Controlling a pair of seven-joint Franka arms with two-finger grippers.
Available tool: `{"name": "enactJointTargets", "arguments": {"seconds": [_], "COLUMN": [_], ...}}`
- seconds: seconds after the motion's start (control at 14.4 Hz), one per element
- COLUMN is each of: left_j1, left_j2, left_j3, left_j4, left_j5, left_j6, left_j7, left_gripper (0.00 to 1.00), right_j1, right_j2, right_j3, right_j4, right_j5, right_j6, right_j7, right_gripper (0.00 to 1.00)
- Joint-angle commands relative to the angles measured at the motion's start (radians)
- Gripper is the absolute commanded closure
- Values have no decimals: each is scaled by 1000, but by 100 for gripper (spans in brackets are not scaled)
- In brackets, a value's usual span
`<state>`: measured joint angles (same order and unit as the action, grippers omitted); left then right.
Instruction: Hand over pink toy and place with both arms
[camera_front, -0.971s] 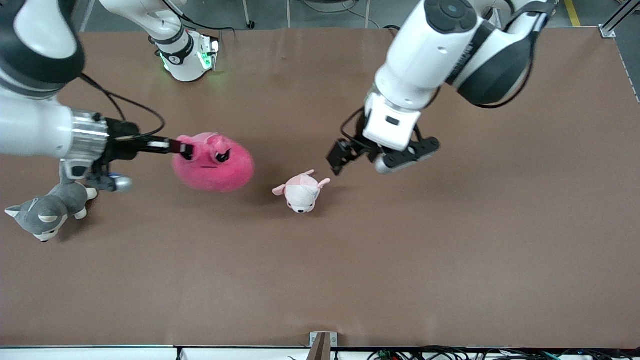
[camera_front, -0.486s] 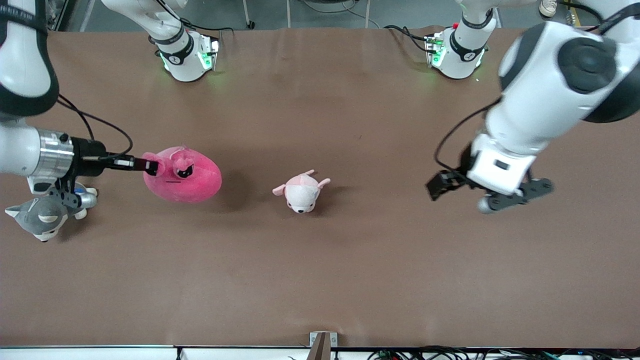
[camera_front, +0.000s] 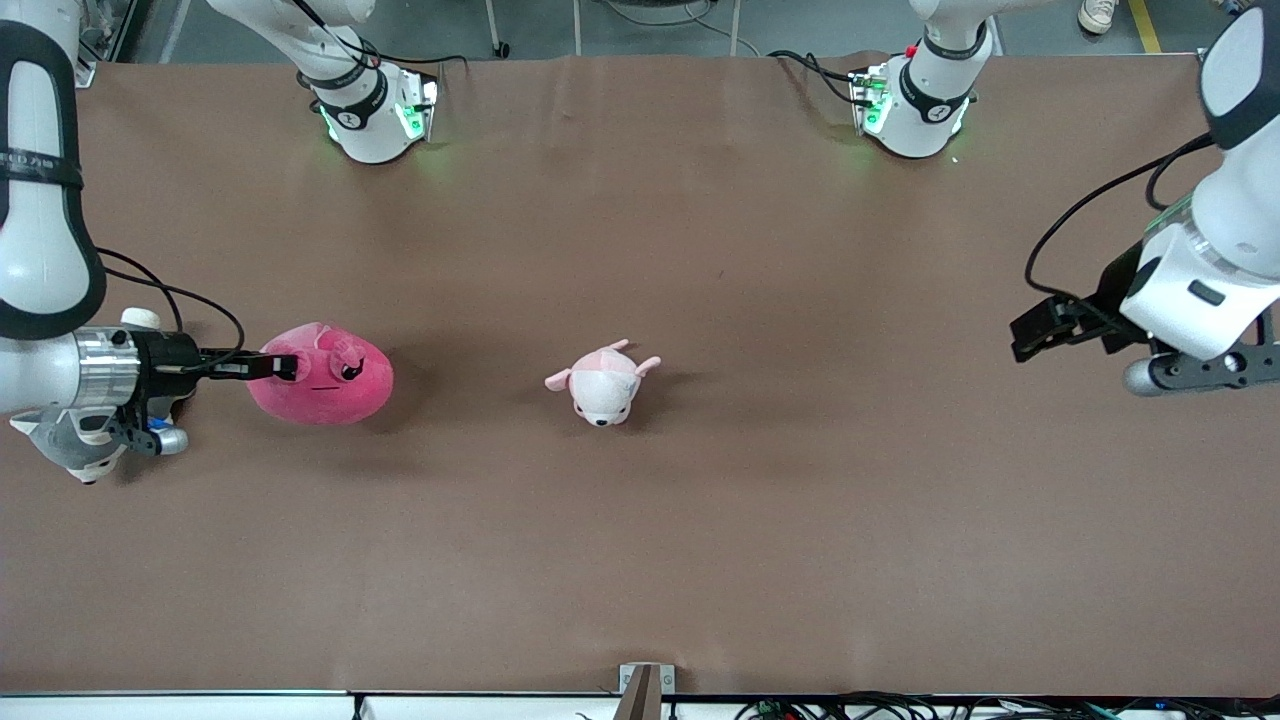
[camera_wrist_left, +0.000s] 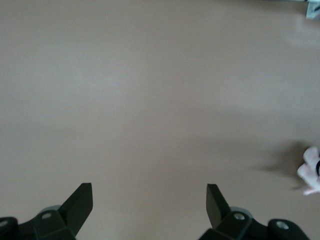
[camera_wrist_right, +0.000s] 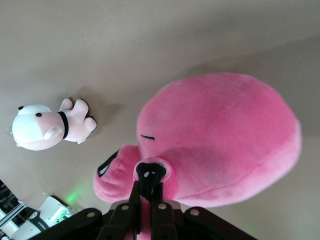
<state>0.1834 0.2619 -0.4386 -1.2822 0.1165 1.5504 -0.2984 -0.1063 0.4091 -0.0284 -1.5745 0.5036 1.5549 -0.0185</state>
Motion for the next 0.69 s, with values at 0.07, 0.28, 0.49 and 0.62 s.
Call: {"name": "enactJointTargets", "arguments": {"seconds": [0.07, 0.28, 0.49, 0.62], "left_j1": [31, -13, -166, -223], "left_j2": [-47, -96, -170, -239], "left_j3": [-6, 58, 262, 354], "left_j4": [-6, -11, -80, -165], "left_j5": [17, 12, -4, -58], "left_j6": [-47, -55, -92, -86], "left_j7": [99, 195, 242, 240], "left_gripper": [0, 0, 0, 0], "right_j1": [-47, -52, -64, -66], "right_j2": [40, 72, 92, 103], "right_j3": [19, 18, 18, 18], "right_j4": [10, 10, 10, 13], "right_j5": [102, 139, 145, 151], "right_j6": [-2, 1, 1, 13], "right_j7": [-17, -67, -74, -74], "right_gripper": [100, 100, 100, 100]}}
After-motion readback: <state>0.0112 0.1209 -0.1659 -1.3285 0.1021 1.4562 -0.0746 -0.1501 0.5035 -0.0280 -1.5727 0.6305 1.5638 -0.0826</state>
